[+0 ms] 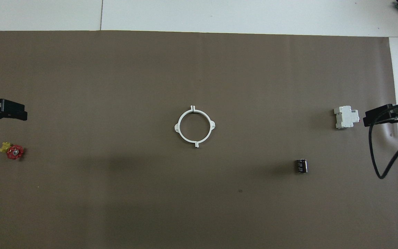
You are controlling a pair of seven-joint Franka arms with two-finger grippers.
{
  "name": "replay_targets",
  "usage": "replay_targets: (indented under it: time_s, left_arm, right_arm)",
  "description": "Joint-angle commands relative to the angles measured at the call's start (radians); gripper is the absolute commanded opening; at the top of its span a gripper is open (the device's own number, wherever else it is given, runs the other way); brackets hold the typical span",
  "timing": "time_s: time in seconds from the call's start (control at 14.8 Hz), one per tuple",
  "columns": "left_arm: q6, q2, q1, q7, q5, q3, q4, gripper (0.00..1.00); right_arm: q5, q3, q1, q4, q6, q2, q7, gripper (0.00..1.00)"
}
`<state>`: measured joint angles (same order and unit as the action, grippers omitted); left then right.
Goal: Assemble drain pipe with both arms
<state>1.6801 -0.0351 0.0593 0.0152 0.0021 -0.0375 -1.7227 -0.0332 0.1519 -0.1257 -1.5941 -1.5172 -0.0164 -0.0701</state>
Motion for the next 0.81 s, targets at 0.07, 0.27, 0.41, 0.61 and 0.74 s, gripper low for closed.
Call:
replay_targets:
  time_s: [0.07,0.27,0.41,0.61,0.74]
  left_arm:
    - [-0.048,0.015,-0.01,-0.012,-0.014,0.004,0.032,1.0]
    - [-0.08,0.024,-0.018,-0.02,-0.014,0.004,0.069,1.0]
    - [-0.095,0.032,-0.018,-0.021,-0.014,0.004,0.086,1.0]
    - [-0.095,0.032,-0.018,-0.021,-0.014,0.002,0.091,1.0]
    - [-0.094,0.03,-0.018,-0.021,-0.014,0.002,0.089,1.0]
  right_arm:
    - [0.018,-0.003,0.009,-0.007,0.005,-0.011,-0.013,1.0]
    - [0.016,-0.005,0.009,-0.009,0.005,-0.011,-0.013,1.0]
    - [0.018,-0.003,0.009,-0.009,0.005,-0.011,-0.013,1.0]
    - [0.018,-0.005,0.009,-0.007,0.005,-0.011,-0.013,1.0]
    - [0.018,-0.003,0.009,-0.007,0.005,-0.011,-0.013,1.0]
